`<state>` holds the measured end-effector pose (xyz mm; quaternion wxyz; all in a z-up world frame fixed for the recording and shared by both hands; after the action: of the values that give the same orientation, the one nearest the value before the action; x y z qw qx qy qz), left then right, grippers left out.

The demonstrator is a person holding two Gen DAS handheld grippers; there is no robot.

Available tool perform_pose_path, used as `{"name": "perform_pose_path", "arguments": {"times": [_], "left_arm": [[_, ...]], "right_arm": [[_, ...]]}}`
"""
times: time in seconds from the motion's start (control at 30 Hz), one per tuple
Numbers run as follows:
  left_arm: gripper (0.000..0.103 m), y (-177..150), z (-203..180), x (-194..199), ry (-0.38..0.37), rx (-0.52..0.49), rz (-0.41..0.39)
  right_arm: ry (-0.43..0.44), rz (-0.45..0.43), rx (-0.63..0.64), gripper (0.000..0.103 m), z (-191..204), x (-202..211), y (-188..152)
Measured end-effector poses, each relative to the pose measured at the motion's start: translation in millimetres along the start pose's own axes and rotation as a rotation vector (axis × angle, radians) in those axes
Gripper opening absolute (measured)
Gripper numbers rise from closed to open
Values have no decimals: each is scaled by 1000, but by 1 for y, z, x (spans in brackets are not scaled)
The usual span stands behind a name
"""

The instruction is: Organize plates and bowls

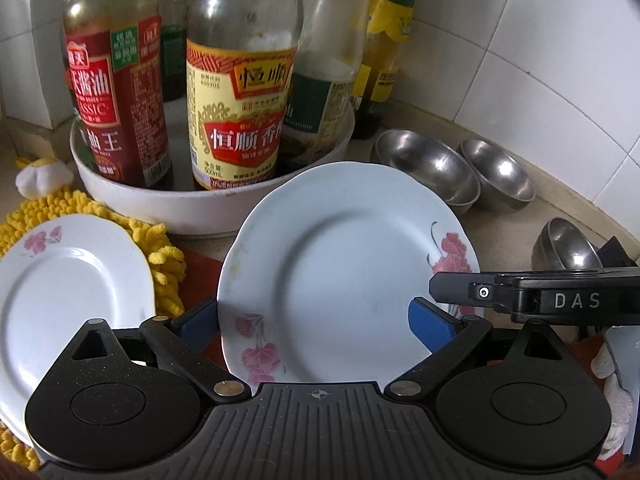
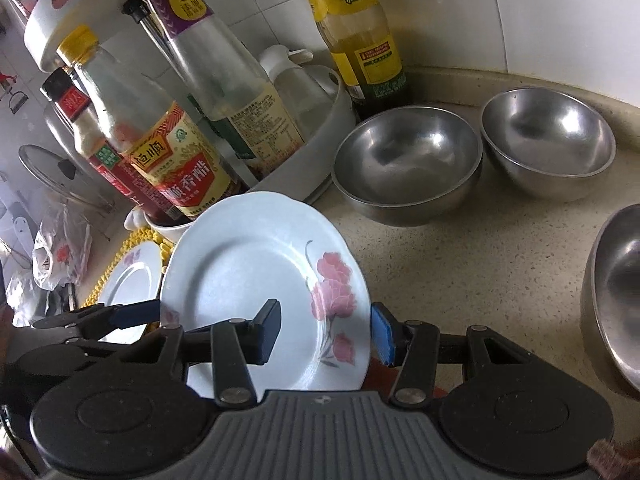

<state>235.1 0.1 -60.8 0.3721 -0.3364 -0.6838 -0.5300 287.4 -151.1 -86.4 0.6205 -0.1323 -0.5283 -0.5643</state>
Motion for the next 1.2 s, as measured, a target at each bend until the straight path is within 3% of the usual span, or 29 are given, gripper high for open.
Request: {"name": "perform_pose_path", "arguments": {"times": [0.5,1.2], "left_arm": [[101,-6,2,18,40,-3,-33],[101,-10,14,17,53,41,-2]], "right_arm": [[24,-14,2,45,17,18,-7],[45,71,-65,45,21,6,-7]]}}
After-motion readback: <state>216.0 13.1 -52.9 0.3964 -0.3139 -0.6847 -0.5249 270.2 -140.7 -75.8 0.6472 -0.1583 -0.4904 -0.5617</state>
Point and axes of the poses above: each gripper's, at about its wrist camera, not at the fingertips, and x roughly against the way its jaws point, z to its left, y to its top, the point moved 4 cm from there along -x, roughly the way its jaws point, and after that the axes turned 11 degrees about z, right-handed, at the moved point
